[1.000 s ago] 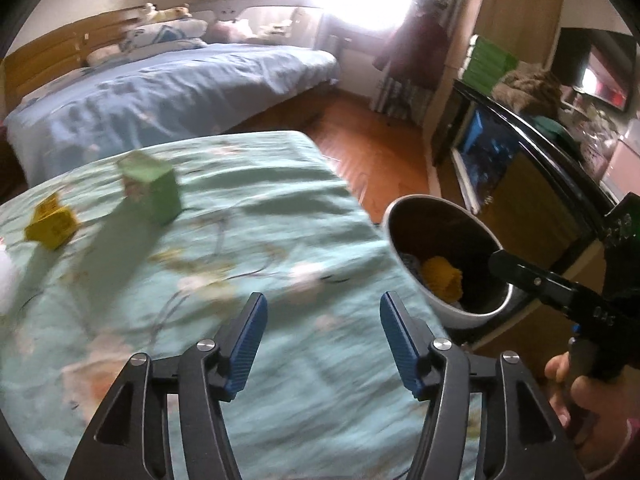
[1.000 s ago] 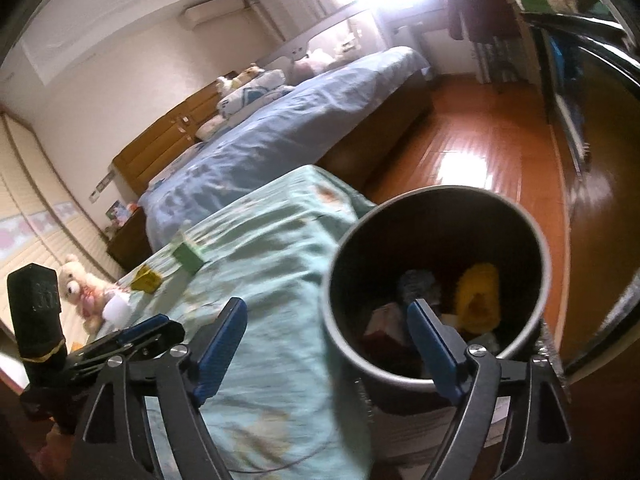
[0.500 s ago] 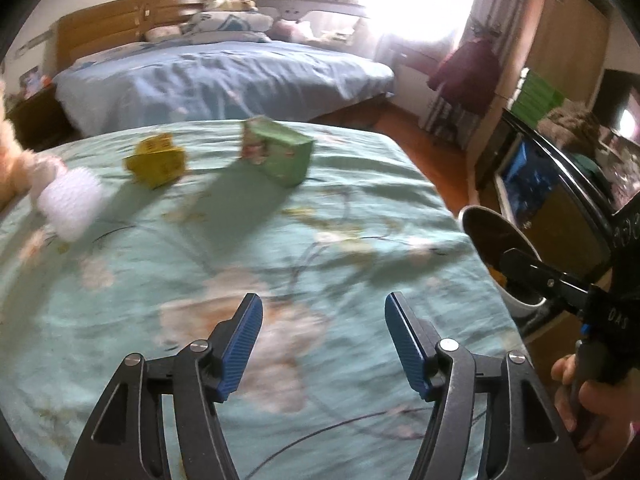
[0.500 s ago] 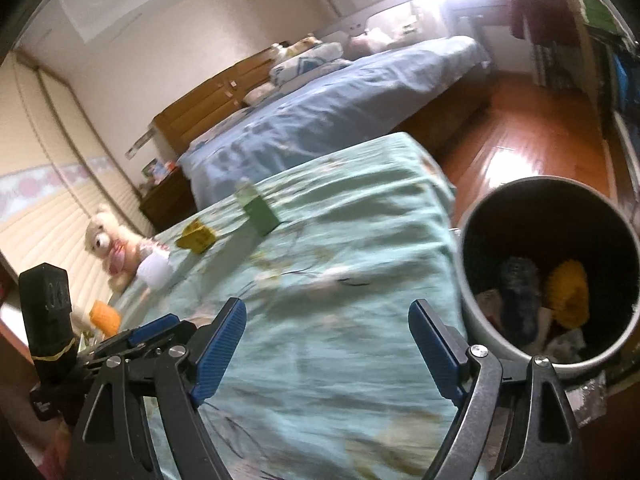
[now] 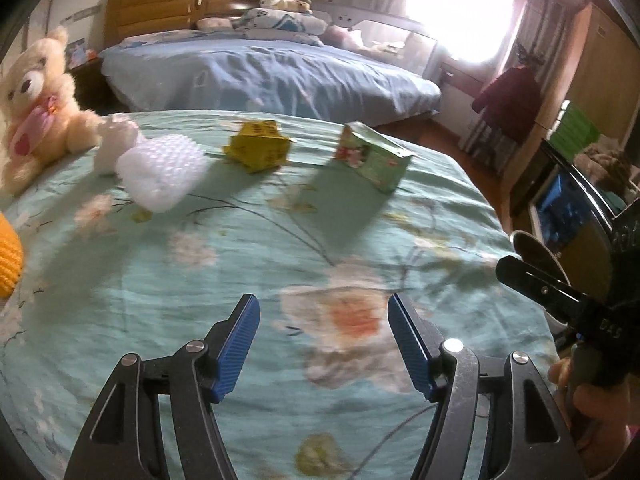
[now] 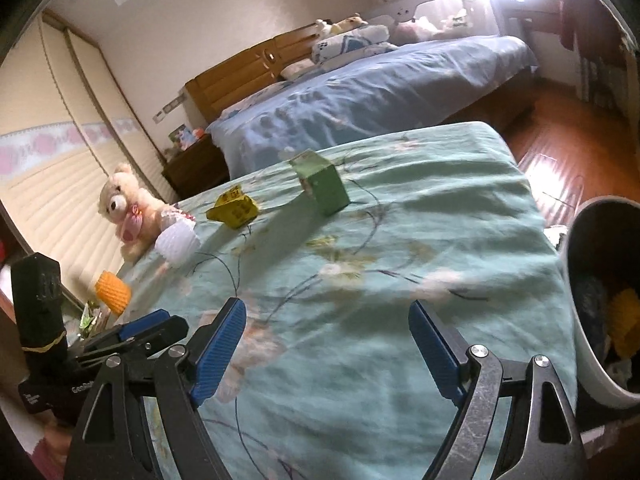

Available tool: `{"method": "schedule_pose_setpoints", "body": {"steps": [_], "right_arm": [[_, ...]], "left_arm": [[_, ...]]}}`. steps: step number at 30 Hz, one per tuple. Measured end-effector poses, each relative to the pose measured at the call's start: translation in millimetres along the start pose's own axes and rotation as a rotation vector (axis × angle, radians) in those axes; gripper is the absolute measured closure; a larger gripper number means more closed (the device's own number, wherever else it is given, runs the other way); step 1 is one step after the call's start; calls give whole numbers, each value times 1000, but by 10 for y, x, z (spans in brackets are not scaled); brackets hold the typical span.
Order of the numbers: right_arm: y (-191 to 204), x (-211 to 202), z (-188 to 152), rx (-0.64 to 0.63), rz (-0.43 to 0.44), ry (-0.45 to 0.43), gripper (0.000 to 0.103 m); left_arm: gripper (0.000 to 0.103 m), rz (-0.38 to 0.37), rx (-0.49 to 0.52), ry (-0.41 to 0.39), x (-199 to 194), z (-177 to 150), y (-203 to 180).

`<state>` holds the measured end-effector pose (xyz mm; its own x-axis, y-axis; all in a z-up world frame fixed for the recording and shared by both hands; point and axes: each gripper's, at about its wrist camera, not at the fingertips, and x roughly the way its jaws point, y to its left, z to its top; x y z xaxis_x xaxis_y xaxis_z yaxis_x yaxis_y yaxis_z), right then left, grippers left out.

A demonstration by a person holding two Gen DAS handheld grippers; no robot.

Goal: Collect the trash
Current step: 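Move both open grippers back over the table, then grasp the white foam net with the left gripper while the right grasps the green juice box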

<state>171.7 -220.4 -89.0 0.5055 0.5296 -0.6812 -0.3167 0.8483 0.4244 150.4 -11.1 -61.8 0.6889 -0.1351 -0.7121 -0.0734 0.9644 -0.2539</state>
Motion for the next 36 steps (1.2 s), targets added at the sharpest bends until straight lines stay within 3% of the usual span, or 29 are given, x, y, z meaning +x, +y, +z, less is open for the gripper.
{"method": "schedule_pose_setpoints", "body": {"steps": [17, 24, 27, 29, 31, 32, 33, 36], "right_arm": [[117, 734, 499, -73, -19, 42, 18], [89, 1067, 722, -75, -24, 56, 18], [82, 1176, 793, -75, -28, 56, 18], [79, 1231, 828, -77, -33, 58, 20], [92, 1261, 843, -83, -32, 61, 35], [98, 1277, 848, -87, -38, 68, 57], [101, 1291, 847, -89, -47, 76, 68], [114, 1240, 835, -94, -43, 63, 69]], "left_arm": [[27, 136, -146, -34, 311, 520, 806], [26, 115, -213, -43, 560, 730, 1026], [29, 148, -215, -77, 594, 752, 1048], [39, 162, -210, -92, 606, 752, 1046], [67, 145, -200, -75, 648, 734, 1034], [69, 141, -193, -67, 673, 727, 1026], [74, 135, -182, -65, 674, 704, 999], [79, 111, -168, -68, 626, 654, 937]]}}
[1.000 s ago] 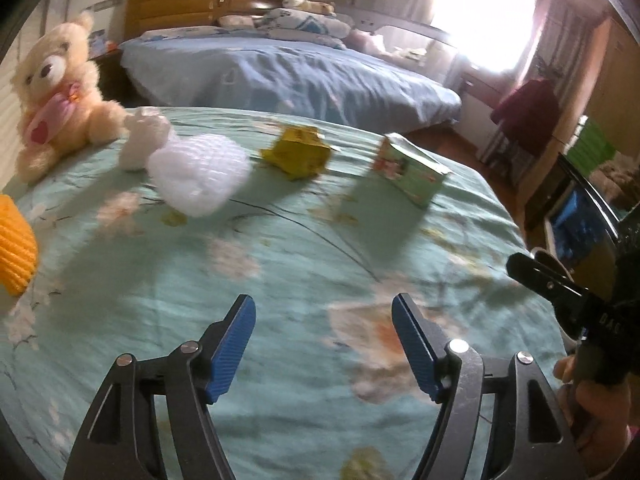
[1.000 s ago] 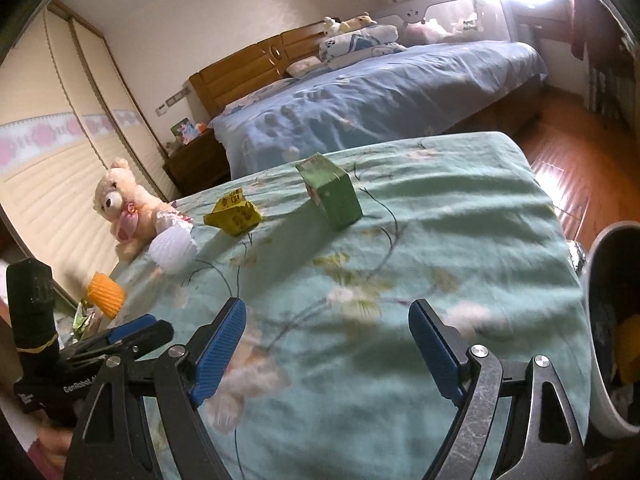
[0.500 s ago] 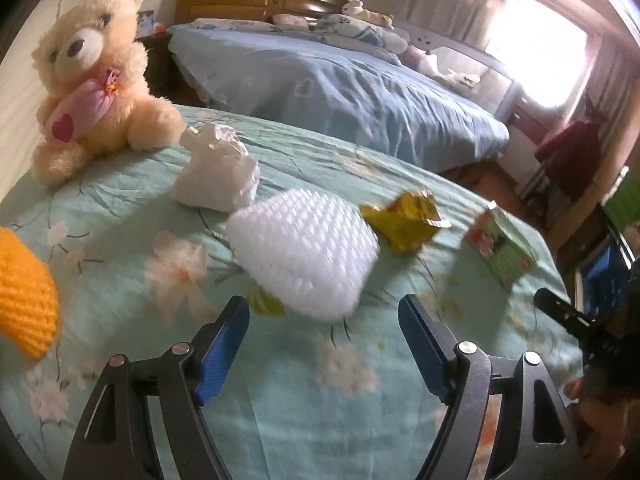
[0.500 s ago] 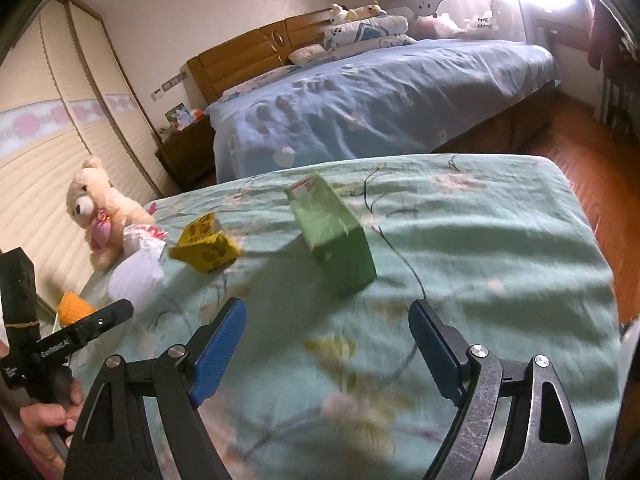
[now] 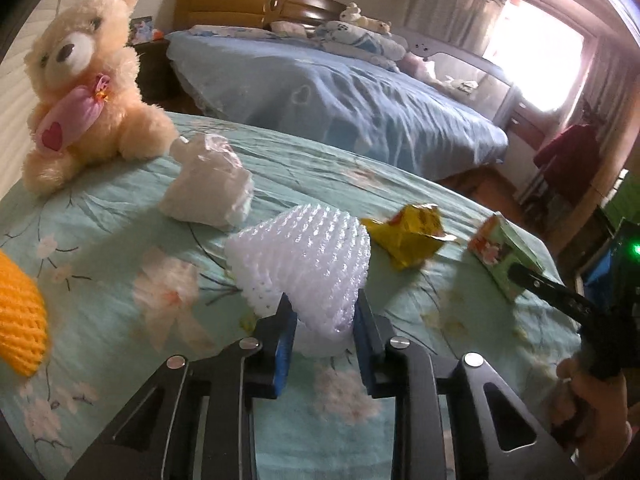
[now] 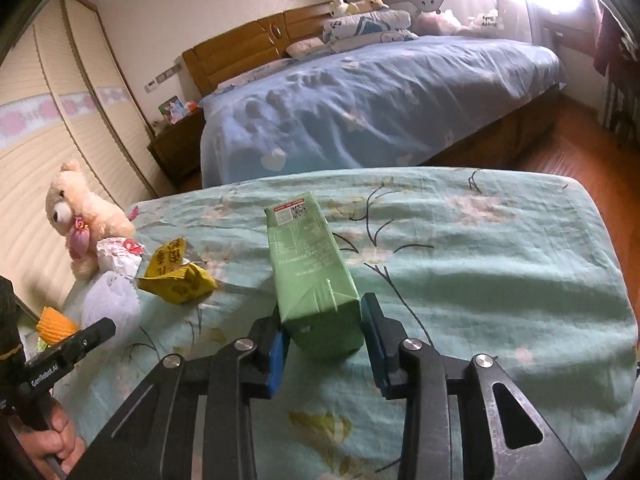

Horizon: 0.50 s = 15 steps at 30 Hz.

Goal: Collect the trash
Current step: 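Grasp the white foam net with the left gripper while the right grasps the green juice box, then carry the foam net and green juice box in both grippers over the bin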

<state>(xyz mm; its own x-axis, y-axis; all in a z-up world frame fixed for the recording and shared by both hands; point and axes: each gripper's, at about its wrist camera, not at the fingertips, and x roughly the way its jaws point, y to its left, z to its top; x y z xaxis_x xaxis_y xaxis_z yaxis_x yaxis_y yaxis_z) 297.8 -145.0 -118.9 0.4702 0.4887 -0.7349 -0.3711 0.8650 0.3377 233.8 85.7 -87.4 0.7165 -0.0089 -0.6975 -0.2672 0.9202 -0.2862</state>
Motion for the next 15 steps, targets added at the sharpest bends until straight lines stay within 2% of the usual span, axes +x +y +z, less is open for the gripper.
{"method": "schedule_pose_setpoints", "body": {"steps": [9, 15], "right_arm": [[-77, -431, -300, 50, 35, -36, 70], [-182, -831, -537, 87, 26, -70, 70]], "left_arm": [[80, -114, 49, 15, -237, -206, -297], [80, -181, 101, 46, -291, -339, -553]]}}
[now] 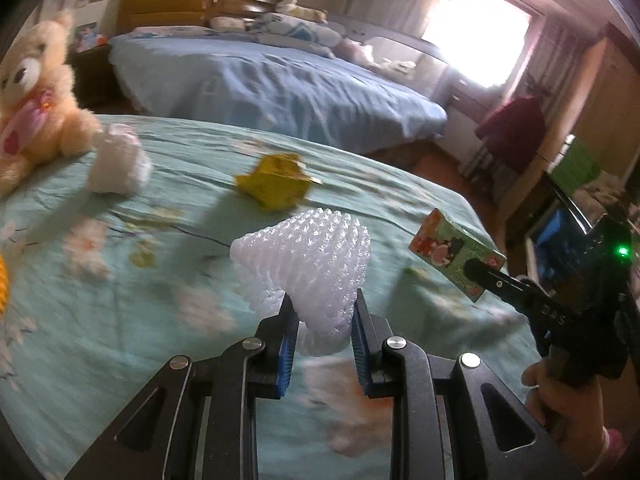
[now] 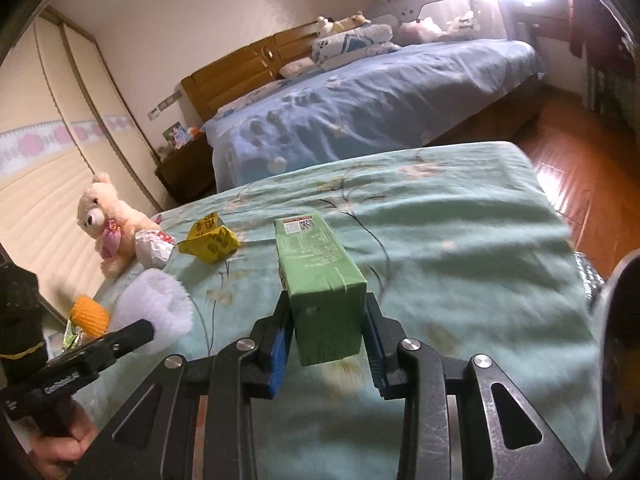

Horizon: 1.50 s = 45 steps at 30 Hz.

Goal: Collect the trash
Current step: 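Carry the foam net and green juice box in both grippers over the bin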

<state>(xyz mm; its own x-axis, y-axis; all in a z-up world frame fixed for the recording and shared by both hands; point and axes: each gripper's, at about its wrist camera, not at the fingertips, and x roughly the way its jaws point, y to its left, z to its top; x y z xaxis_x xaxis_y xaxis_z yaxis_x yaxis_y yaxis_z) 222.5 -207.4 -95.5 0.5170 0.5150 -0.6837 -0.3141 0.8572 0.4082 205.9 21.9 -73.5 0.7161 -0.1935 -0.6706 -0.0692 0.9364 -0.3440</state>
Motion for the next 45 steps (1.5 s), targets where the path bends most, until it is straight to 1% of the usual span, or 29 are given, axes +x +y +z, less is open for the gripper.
{"method": "schedule_pose_setpoints", "body": {"steps": [2, 8, 12, 20, 31, 37, 45], "right_arm": [[-36, -149, -49, 12, -5, -19, 70], [-178, -466, -163, 53, -13, -60, 70], [-261, -623, -242, 73, -22, -80, 70], [-452, -929, -411, 116, -55, -113, 70], [-718, -1250, -590, 175, -98, -151, 70], [-862, -1379, -622, 199, -126, -169, 70], [-1028, -1540, -677, 219, -157, -191, 70]], "left_arm": [[80, -22, 17, 11, 15, -20, -85], [80, -56, 79, 30, 18, -92, -394], [80, -79, 127, 43, 24, -148, -608], [80, -116, 186, 64, 70, -220, -922], [80, -174, 260, 98, 206, -304, -1367], [80, -207, 290, 117, 314, -308, -1579], [79, -218, 329, 123, 405, -347, -1832]]}}
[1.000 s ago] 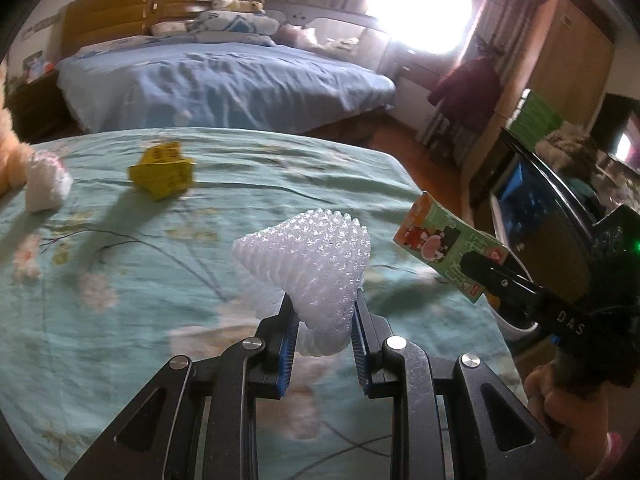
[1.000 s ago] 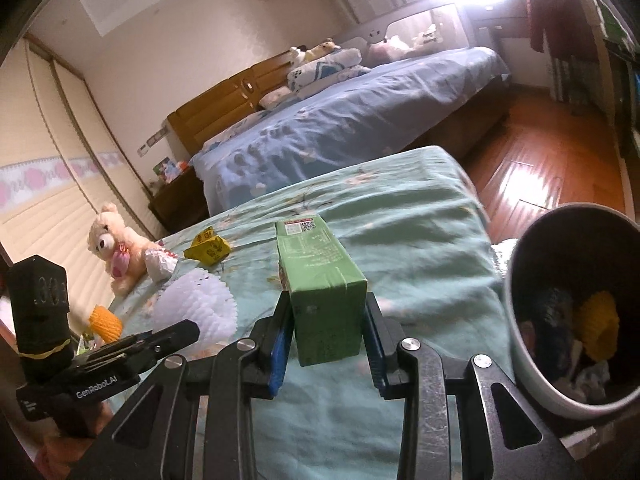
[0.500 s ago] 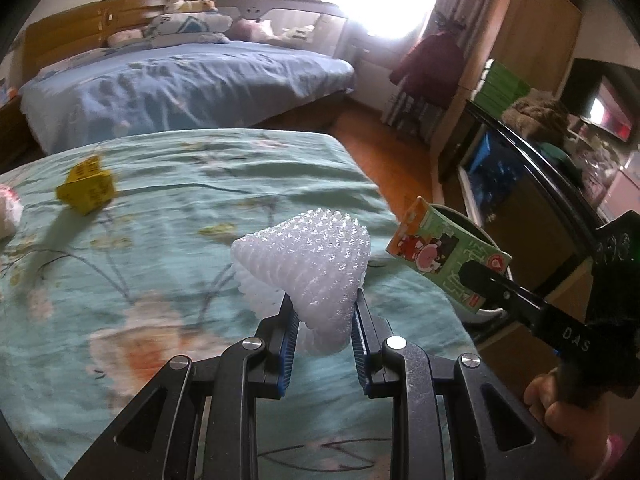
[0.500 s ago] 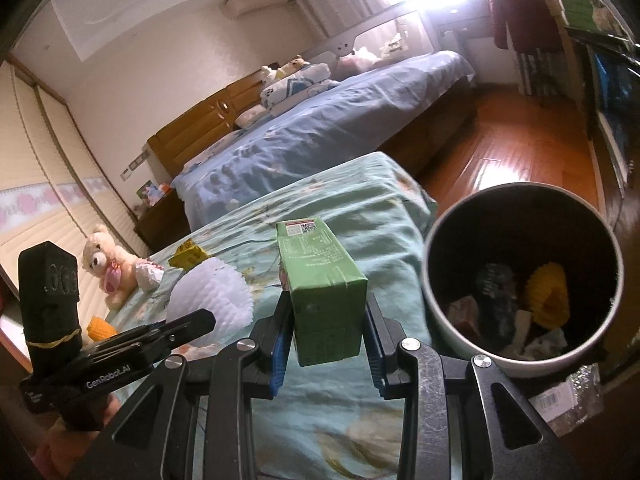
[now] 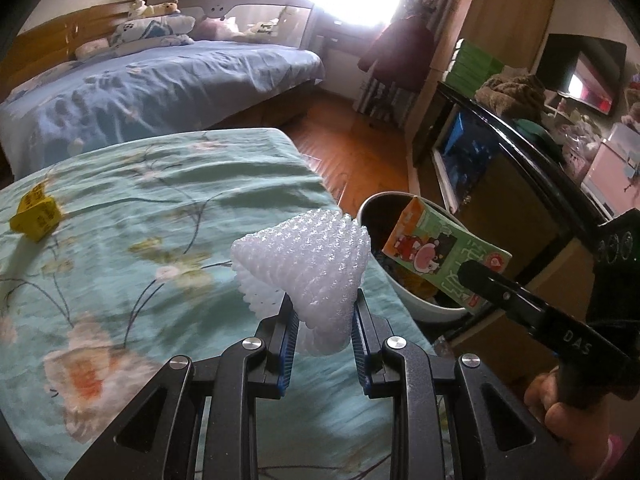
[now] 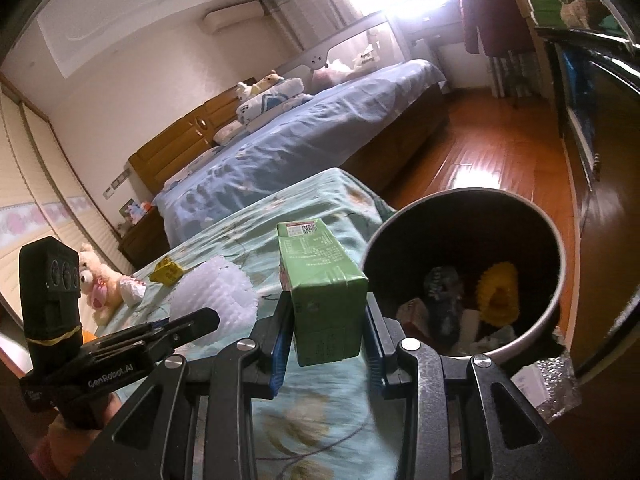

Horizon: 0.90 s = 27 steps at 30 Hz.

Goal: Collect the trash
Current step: 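Carry the foam net and green juice box in both grippers over the bin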

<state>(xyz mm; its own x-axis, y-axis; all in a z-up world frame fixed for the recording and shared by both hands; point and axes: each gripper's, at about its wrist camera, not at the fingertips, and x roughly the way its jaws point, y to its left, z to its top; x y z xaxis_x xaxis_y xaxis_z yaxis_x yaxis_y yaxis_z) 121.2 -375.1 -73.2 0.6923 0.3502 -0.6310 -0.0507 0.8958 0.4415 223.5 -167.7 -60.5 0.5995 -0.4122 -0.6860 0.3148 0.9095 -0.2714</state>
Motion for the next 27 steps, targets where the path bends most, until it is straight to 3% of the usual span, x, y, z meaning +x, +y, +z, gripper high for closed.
{"method": "schedule_pose_setpoints", "body": {"steps": [27], "right_arm": [[-610, -269, 80, 77, -99, -60, 71]], "left_arm": [[79, -28, 129, 37, 474, 188, -654]]}}
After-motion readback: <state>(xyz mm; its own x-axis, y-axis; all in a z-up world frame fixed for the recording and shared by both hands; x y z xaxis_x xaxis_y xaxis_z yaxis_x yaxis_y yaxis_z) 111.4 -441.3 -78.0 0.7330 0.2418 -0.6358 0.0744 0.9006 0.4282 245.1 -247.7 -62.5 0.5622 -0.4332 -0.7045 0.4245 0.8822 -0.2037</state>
